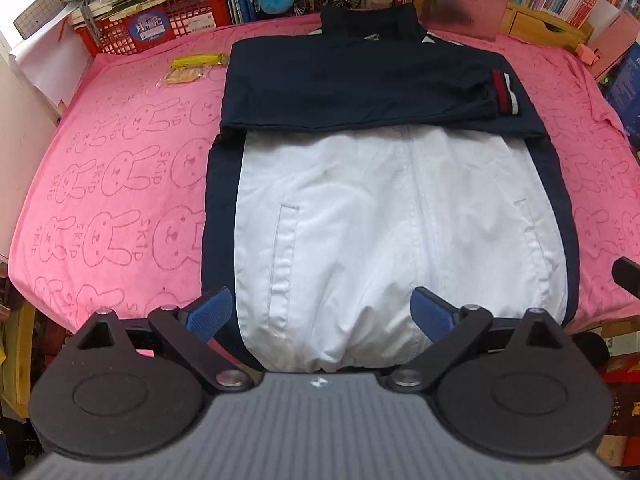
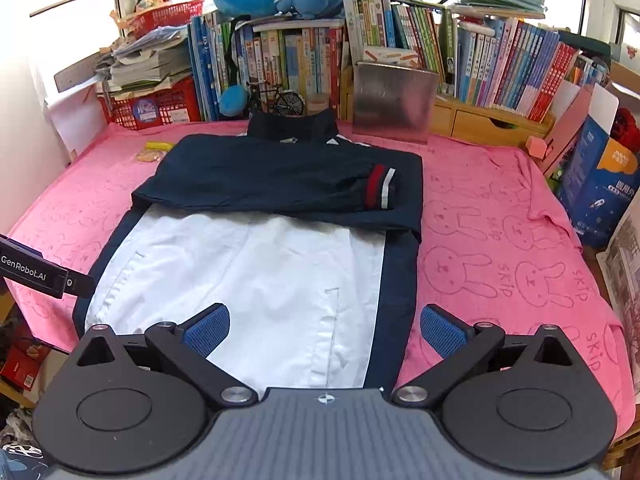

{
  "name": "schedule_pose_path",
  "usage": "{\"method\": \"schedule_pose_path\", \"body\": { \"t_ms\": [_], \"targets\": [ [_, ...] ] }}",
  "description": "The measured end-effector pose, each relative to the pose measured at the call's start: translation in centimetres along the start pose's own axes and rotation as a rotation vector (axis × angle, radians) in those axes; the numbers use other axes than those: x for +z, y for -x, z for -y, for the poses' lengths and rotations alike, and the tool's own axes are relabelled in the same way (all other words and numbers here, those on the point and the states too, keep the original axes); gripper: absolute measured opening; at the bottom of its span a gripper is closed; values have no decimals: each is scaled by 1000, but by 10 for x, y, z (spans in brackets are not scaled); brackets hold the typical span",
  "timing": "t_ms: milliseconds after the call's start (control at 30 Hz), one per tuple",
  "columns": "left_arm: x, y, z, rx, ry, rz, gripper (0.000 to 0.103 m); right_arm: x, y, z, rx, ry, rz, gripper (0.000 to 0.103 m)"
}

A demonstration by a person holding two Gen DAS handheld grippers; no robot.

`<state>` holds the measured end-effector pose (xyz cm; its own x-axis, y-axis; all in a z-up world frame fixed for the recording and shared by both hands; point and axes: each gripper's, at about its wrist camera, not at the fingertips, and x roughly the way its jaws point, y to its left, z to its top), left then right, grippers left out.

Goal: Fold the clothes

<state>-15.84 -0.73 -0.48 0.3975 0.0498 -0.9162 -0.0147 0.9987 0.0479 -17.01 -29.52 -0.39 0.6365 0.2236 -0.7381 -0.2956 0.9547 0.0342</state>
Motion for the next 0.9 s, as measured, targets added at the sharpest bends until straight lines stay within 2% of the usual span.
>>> {"method": "schedule_pose_path", "body": {
  "t_ms": [233,367,467,533,600,767,900],
  "targets": [
    [-9,-6,-2,2,-6,-13,98,-16,-6,0,3,-9,-28,103],
    [-21,-12,-11,19,2,-31,98,-43,-16,4,2,-14,-86,103],
    [-30,-16,-17,35,4,-48,98,-69,-27,13,44,-36,-140,95],
    [-37,-20,-20,42,4,-55,98,-85,-37,18,65,-57,-188,89],
    [-44,-25,-23,47,5,-55,98,-101,-48,18,68,-59,-217,88],
    [-66,-46,-35,89,29,-42,98,-131,-85,20,92,-58,-241,85],
    [-83,-64,-42,126,40,-64,98,-145,-119,20,115,-37,-243,83]
  ]
}}
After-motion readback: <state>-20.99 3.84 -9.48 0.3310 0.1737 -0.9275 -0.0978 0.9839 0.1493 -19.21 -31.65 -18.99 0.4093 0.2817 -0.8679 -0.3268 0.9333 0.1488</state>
